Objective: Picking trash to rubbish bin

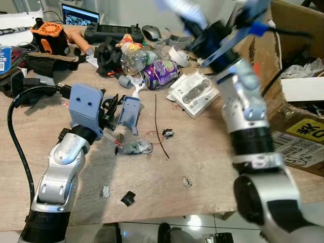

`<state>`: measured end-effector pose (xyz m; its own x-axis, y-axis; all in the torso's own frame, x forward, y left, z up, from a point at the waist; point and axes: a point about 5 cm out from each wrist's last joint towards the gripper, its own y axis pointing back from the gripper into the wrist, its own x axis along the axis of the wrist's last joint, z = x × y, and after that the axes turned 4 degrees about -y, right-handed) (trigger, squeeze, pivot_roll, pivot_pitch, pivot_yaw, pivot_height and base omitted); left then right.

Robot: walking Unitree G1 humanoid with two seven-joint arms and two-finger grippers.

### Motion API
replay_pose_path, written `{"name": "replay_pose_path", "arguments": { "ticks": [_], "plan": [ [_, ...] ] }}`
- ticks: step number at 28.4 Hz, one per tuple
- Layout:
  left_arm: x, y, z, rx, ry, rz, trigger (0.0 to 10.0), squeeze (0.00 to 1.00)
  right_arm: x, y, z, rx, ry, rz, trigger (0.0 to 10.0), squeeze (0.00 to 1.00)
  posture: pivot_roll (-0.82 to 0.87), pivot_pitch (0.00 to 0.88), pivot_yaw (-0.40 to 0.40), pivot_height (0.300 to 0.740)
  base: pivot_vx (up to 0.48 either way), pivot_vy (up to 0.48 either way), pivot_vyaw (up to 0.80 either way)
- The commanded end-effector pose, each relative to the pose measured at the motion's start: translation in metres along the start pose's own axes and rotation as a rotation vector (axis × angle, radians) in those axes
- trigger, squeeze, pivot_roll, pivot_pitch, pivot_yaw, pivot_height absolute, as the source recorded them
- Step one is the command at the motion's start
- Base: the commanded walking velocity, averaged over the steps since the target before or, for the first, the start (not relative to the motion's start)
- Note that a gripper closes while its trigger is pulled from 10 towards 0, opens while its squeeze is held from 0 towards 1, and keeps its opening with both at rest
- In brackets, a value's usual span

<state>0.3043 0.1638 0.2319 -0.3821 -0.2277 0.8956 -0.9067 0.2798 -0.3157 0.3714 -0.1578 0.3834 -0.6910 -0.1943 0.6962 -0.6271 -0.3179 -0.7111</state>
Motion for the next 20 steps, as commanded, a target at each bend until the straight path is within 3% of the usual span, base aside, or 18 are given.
{"name": "replay_pose_path", "arguments": {
  "ticks": [1, 2, 3, 4, 6, 7, 8, 9, 10, 14, 16, 17, 20],
  "plan": [
    [-0.006, 0.0, 0.005, -0.013, 0.007, -0.014, 10.0, 0.0, 0.0, 0.011, 0.036, -0.219, 0.051, -0.035, 10.0, 0.0, 0.04, 0.209, -0.093, 0.74, 0.0, 0.0, 0.0],
    [-0.006, 0.0, 0.005, -0.013, 0.007, -0.014, 10.0, 0.0, 0.0, 0.011, 0.036, -0.219, 0.051, -0.035, 10.0, 0.0, 0.04, 0.209, -0.093, 0.74, 0.0, 0.0, 0.0],
    [-0.006, -0.001, 0.006, -0.013, 0.011, -0.012, 10.0, 0.0, 0.003, 0.023, 0.061, -0.345, 0.093, -0.063, 10.0, 0.0, 0.03, 0.206, -0.093, 0.74, 0.0, 0.0, 0.0],
    [-0.006, -0.001, 0.006, -0.013, 0.011, -0.012, 10.0, 0.0, 0.003, 0.023, 0.061, -0.345, 0.093, -0.063, 10.0, 0.0, 0.03, 0.206, -0.093, 0.74, 0.0, 0.0, 0.0],
    [-0.007, -0.001, 0.007, -0.019, 0.012, -0.011, 10.0, 0.0, 0.013, 0.044, 0.096, -0.51, 0.182, -0.099, 10.0, 0.0, 0.03, 0.195, -0.092, 0.74, 0.0, 0.0, 0.0],
    [-0.008, -0.001, 0.007, -0.02, 0.012, -0.013, 10.0, 0.0, 0.017, 0.053, 0.109, -0.575, 0.2, -0.107, 10.0, 0.0, 0.03, 0.21, -0.094, 0.74, 0.0, 0.0, 0.0],
    [-0.008, -0.001, 0.007, -0.02, 0.012, -0.013, 10.0, 0.0, 0.017, 0.053, 0.109, -0.575, 0.2, -0.107, 10.0, 0.0, 0.03, 0.21, -0.094, 0.74, 0.0, 0.0, 0.0],
    [-0.009, 0.0, 0.009, -0.03, 0.018, -0.016, 10.0, 0.0, 0.022, 0.069, 0.128, -0.69, 0.209, -0.109, 10.0, 0.0, 0.02, 0.205, -0.089, 0.74, 0.0, 0.0, 0.0],
    [-0.009, 0.0, 0.009, -0.03, 0.018, -0.016, 10.0, 0.0, 0.022, 0.069, 0.128, -0.69, 0.209, -0.109, 10.0, 0.0, 0.02, 0.205, -0.089, 0.74, 0.0, 0.0, 0.0],
    [-0.011, -0.002, 0.014, -0.058, 0.018, -0.016, 10.0, 0.0, 0.028, 0.095, 0.154, -0.84, 0.257, -0.113, 10.0, 0.0, 0.03, 0.219, -0.084, 0.74, 0.0, 0.0, 0.0],
    [-0.011, -0.002, 0.014, -0.06, 0.016, -0.018, 10.0, 0.0, 0.028, 0.097, 0.157, -0.855, 0.255, -0.118, 10.0, 0.0, 0.03, 0.219, -0.084, 0.74, 0.0, 0.0, 0.0],
    [-0.011, -0.002, 0.015, -0.072, 0.018, -0.018, 10.0, 0.0, 0.028, 0.105, 0.161, -0.885, 0.247, -0.117, 10.0, 0.94, 0.02, 0.204, -0.075, 0.74, 0.0, 0.0, 0.0],
    [-0.011, -0.003, 0.016, -0.08, 0.017, -0.018, 10.0, 0.0, 0.029, 0.107, 0.162, -0.896, 0.252, -0.116, 10.0, 0.94, 0.02, 0.192, -0.074, 0.74, 0.0, 0.0, 0.0]
  ]
}}
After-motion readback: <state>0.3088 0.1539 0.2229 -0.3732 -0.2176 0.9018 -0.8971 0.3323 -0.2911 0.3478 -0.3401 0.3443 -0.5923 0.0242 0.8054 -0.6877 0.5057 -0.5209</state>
